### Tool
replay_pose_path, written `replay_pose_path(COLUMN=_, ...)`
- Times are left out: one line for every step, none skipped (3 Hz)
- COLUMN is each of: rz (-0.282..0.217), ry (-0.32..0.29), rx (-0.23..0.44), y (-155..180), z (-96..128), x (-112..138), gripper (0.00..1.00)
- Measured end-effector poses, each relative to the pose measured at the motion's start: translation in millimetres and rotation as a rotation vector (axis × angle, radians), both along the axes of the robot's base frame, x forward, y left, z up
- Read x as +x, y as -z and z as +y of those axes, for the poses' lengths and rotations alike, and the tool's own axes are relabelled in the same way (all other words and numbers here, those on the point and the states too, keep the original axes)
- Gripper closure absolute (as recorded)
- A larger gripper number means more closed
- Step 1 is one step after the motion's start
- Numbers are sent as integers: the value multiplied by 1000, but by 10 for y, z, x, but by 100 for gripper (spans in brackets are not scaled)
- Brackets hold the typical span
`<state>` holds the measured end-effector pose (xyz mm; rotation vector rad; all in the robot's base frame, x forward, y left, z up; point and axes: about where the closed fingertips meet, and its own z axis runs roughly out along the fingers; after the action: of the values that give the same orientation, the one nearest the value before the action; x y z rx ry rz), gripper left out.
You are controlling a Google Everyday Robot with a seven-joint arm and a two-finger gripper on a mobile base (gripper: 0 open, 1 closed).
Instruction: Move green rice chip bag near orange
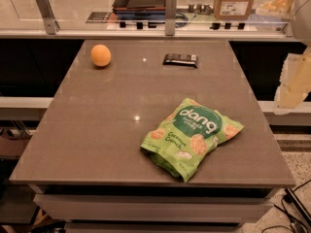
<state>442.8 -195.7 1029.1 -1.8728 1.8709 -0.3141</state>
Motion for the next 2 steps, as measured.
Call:
replay_pose_path(rz=32, ry=-190, rx=0, y=201, z=128, x=162, gripper=0)
replay_pose_path(rz=76, ry=-424, rx=48, y=433, z=404, x=281, gripper=0)
